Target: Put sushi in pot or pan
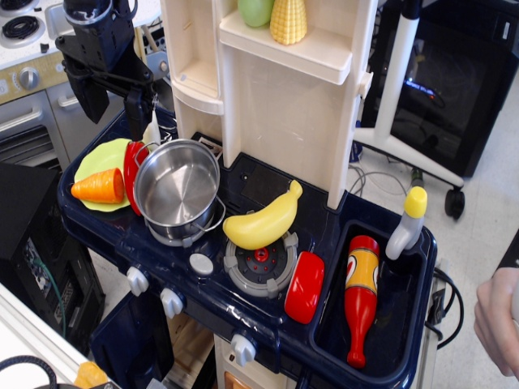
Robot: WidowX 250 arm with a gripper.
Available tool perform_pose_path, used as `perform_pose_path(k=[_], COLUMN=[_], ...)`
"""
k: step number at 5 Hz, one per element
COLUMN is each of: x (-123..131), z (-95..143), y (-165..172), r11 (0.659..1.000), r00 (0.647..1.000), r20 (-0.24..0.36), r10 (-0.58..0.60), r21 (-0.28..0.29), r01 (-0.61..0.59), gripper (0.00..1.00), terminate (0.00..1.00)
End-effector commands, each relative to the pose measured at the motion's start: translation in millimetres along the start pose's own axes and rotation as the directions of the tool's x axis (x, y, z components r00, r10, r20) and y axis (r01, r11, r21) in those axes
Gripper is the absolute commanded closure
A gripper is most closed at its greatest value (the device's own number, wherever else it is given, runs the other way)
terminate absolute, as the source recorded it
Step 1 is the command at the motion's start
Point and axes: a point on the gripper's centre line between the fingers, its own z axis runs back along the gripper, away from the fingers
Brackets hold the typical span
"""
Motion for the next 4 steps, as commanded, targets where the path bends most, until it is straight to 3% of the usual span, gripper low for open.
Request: perform_pose_path(k=[1, 2, 3, 4], x=[0, -6, -9, -20], z=[0, 21, 45, 54], y=[0, -30, -65, -102], r11=[1.0, 0.998, 0.999, 0.995], r00=[1.0, 0.998, 0.998, 0.993], r20=[0.0, -0.045, -0.068, -0.079], r10=[0.0, -0.053, -0.004, 0.09], r21=[0.0, -0.02, -0.035, -0.038], r01=[0.0, 0.052, 0.001, -0.093], gripper=[0.0, 0.0, 0.0, 0.0], terminate=[0.0, 0.0, 0.0, 0.0])
